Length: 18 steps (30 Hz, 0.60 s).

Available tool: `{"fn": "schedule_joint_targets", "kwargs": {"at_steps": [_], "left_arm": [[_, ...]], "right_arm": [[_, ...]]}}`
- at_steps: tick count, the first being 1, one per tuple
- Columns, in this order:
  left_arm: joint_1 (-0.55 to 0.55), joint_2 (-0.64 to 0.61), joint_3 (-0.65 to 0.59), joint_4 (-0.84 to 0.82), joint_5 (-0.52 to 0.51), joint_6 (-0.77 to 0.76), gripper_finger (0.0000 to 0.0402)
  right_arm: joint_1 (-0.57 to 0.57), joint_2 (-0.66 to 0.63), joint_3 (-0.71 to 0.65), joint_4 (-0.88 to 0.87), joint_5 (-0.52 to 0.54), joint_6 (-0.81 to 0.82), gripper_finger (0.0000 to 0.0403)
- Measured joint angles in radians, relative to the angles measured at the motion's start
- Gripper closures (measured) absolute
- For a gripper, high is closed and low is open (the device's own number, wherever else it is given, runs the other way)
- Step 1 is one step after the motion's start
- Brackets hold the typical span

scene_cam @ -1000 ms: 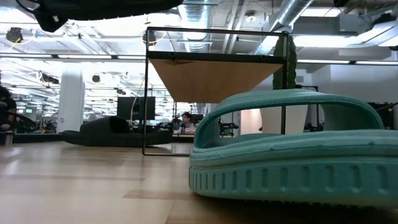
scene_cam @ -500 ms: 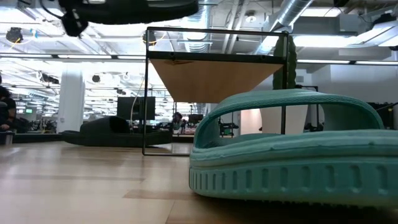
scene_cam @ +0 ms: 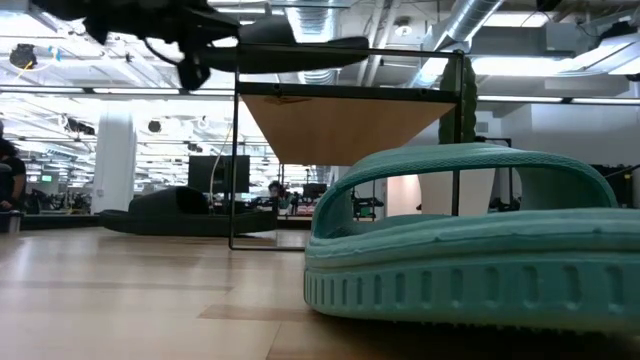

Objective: Pick and place slides into the shelf
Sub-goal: Put the bottom black slipper on the shelf

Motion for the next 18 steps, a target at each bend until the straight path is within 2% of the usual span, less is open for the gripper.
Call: {"fn": "schedule_joint_targets", "kwargs": {"at_steps": [9, 15, 18], "left_arm": [[0.119, 0.282, 0.219, -0.032, 0.164, 0.1, 0.0401], [0.172, 0.47, 0.299, -0.031, 0.217, 0.117, 0.0401], [0.205, 0.531, 0.317, 0.035, 0.263, 0.093, 0.0401]], "right_arm": [[0.0, 0.0, 0.0, 0.0, 0.0, 0.0, 0.0403], [0.0, 0.0, 0.0, 0.0, 0.0, 0.0, 0.0403], [0.0, 0.0, 0.0, 0.0, 0.0, 0.0, 0.0403]]}}
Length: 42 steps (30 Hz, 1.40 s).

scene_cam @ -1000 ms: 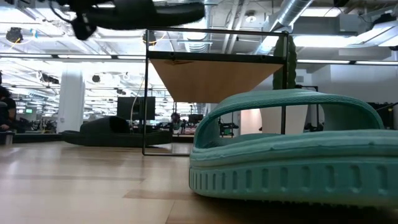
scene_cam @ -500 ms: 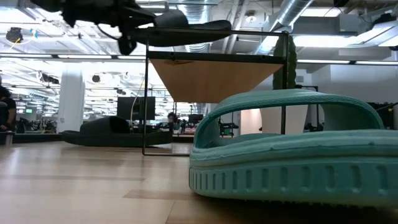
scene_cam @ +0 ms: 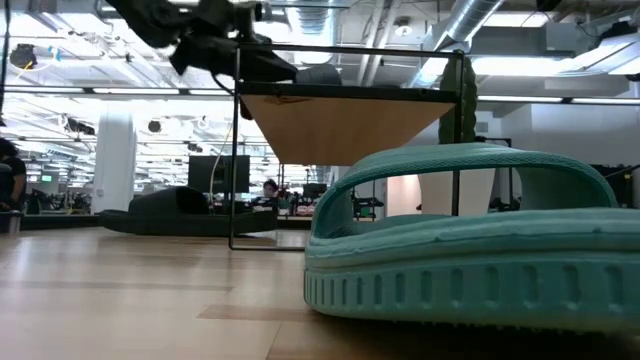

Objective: Pick and place slides into the shelf
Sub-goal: Put the bottom black slipper on the shelf

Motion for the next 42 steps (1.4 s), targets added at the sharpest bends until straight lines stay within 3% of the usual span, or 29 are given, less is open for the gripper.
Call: {"fn": "schedule_joint_targets", "kwargs": {"at_steps": [4, 15, 42], "left_arm": [[0.038, 0.041, 0.016, 0.058, 0.047, -0.051, 0.0401], [0.1, 0.055, 0.033, -0.015, 0.095, -0.049, 0.0401], [0.063, 0.055, 0.033, -0.142, 0.161, 0.059, 0.0401]], "right_arm": [[0.0, 0.0, 0.0, 0.0, 0.0, 0.0, 0.0403], [0.0, 0.0, 0.0, 0.0, 0.0, 0.0, 0.0403], [0.0, 0.0, 0.0, 0.0, 0.0, 0.0, 0.0403]]}}
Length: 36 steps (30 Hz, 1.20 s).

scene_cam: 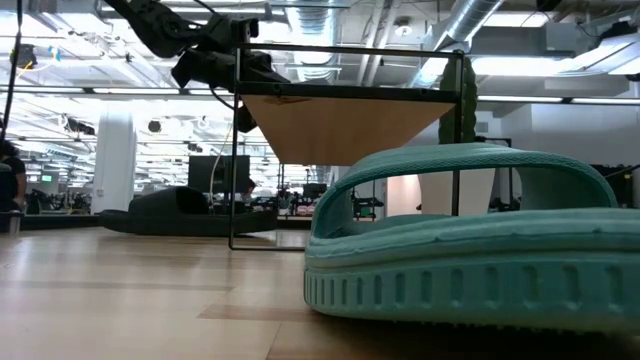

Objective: Pick and place slides into the shelf
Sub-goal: Put the bottom black slipper on the shelf

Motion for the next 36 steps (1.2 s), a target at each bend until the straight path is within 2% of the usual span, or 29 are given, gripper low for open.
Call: {"fn": "schedule_joint_targets", "kwargs": {"at_steps": [14, 27, 36], "left_arm": [[-0.011, 0.0, -0.001, -0.038, -0.064, 0.044, 0.0398], [-0.012, 0.0, -0.001, -0.048, -0.07, 0.056, 0.0382], [-0.032, -0.002, -0.001, -0.067, -0.171, 0.094, 0.0381]], "right_arm": [[0.0, 0.0, 0.0, 0.0, 0.0, 0.0, 0.0403], [0.0, 0.0, 0.0, 0.0, 0.0, 0.0, 0.0403], [0.0, 0.0, 0.0, 0.0, 0.0, 0.0, 0.0403]]}}
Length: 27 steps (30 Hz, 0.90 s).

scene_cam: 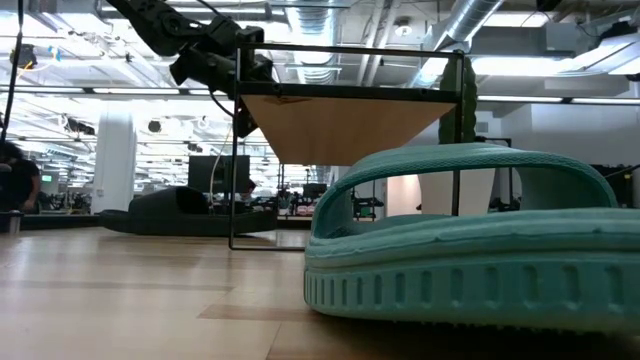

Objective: Pick and place slides into the shelf
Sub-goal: Put the bottom black slipper on the shelf

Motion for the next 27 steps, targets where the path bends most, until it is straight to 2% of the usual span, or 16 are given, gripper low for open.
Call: {"fn": "schedule_joint_targets", "kwargs": {"at_steps": [27], "left_arm": [[-0.003, 0.0, 0.0, -0.016, -0.024, 0.052, 0.038]], "right_arm": [[0.0, 0.0, 0.0, 0.0, 0.0, 0.0, 0.0403]]}}
